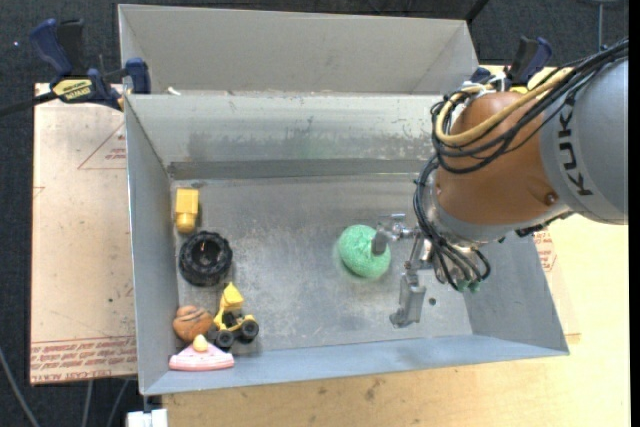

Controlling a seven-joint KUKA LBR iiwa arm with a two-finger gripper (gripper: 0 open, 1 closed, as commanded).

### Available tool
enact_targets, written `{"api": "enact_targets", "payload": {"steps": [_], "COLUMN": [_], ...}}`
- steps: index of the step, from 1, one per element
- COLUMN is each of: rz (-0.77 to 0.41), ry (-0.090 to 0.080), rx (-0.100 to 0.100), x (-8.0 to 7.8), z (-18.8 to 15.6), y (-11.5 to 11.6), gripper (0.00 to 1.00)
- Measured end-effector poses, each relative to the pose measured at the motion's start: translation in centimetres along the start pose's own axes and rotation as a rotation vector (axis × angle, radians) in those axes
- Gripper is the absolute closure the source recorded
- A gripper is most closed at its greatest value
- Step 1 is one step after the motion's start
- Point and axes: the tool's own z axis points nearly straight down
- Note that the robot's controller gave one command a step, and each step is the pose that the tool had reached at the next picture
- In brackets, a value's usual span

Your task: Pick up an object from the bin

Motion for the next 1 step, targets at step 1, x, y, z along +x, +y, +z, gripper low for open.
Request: {"api": "enact_targets", "payload": {"steps": [1], "rz": [0.021], "ry": [-0.006], "rx": [-0.001], "x": [-4.34], "z": [2.23], "y": [0.08], "gripper": [0.0]}}
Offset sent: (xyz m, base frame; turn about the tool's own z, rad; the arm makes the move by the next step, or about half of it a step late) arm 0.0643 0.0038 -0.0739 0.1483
